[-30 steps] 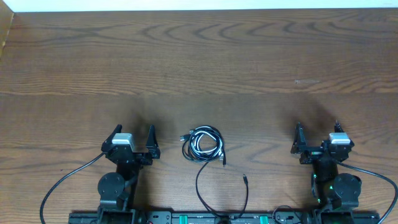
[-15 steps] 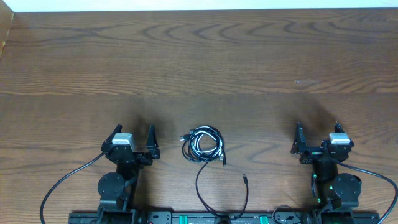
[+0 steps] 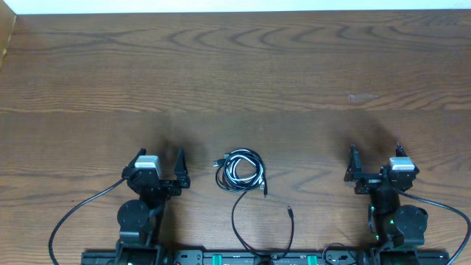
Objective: Untangle cables
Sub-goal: 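Raise the left gripper and move it toward the cable coil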
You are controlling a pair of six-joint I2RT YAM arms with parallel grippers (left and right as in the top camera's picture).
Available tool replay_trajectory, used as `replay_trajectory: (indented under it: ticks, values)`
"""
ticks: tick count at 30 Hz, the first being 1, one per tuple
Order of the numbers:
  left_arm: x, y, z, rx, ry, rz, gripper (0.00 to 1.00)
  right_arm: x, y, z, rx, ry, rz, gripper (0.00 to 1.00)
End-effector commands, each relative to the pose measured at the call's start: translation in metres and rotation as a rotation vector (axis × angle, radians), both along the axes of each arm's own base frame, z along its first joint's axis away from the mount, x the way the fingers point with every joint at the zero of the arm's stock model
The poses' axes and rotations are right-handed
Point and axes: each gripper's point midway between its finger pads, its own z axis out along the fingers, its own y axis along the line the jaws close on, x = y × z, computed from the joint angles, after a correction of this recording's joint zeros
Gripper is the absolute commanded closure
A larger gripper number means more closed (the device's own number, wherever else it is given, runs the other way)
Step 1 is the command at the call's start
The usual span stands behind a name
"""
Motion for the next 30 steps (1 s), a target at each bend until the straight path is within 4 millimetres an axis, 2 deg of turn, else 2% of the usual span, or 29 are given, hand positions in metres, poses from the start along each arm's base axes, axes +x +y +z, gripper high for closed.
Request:
replay_trajectory:
  ticks: [1, 10, 30]
  values:
    - [-0.001, -0.002, -0.007, -0.011, 0.053, -0.013, 0.06, 0.0, 0.0, 0.0, -0.013, -0.001, -0.004, 0.01]
    - [0.003, -0.007, -0.005, -0.022, 0.131, -0.033, 0.06, 0.0, 0.0, 0.0, -0.013, -0.001, -0.004, 0.01]
    - [0.017, -0.008, -0.005, -0.005, 0.435, -0.029, 0.06, 0.0, 0.0, 0.0, -0.013, -0.001, -0.004, 0.01]
